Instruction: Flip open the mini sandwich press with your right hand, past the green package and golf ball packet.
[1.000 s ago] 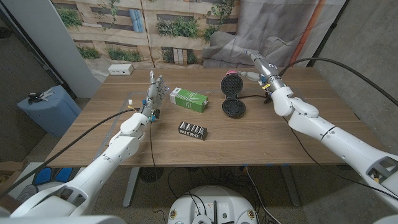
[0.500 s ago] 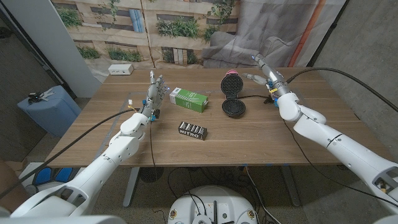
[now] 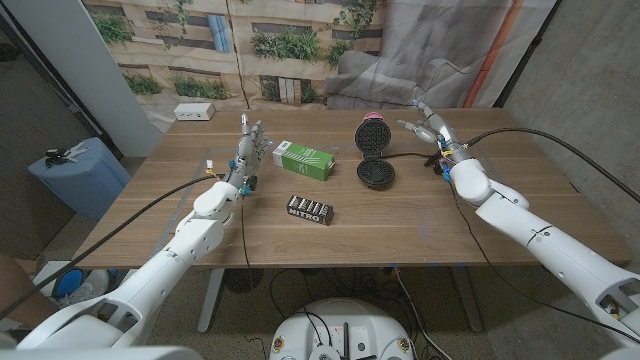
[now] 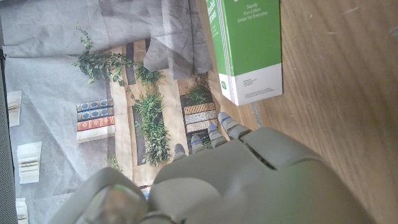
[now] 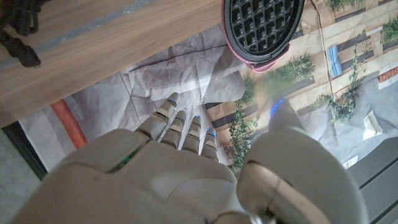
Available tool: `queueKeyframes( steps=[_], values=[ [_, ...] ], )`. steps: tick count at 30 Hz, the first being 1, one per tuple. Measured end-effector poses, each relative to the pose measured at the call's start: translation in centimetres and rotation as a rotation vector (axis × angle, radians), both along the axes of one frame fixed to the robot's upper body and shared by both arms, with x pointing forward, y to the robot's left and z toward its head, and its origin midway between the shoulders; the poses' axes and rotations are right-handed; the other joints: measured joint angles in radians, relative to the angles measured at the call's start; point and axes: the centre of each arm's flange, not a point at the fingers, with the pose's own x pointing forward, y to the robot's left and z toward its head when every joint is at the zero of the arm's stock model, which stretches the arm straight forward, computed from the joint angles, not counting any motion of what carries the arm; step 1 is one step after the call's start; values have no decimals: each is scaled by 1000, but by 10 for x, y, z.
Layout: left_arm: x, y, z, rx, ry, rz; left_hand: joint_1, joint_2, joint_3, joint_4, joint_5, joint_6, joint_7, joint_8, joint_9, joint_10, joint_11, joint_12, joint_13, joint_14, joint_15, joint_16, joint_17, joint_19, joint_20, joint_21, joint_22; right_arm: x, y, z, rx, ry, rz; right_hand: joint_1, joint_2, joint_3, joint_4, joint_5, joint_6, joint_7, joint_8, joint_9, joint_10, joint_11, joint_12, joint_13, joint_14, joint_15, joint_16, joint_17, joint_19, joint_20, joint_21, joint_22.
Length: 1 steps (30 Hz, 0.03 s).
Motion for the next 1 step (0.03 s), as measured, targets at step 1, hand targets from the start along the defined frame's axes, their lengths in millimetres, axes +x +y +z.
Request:
queueKeyframes(
  steps=[1],
  values=[
    [0, 0, 0, 0, 0, 0, 0, 0, 0, 0, 0, 0, 0, 0, 0, 0, 0, 0, 0, 0, 0, 0, 0, 0, 0, 0, 0, 0, -2, -2, 23, 7, 11, -6, -2, 0, 0, 0, 0, 0, 0, -1, 0, 0, 0, 0, -1, -1, 0, 0, 0, 0, 0, 0]
  ],
)
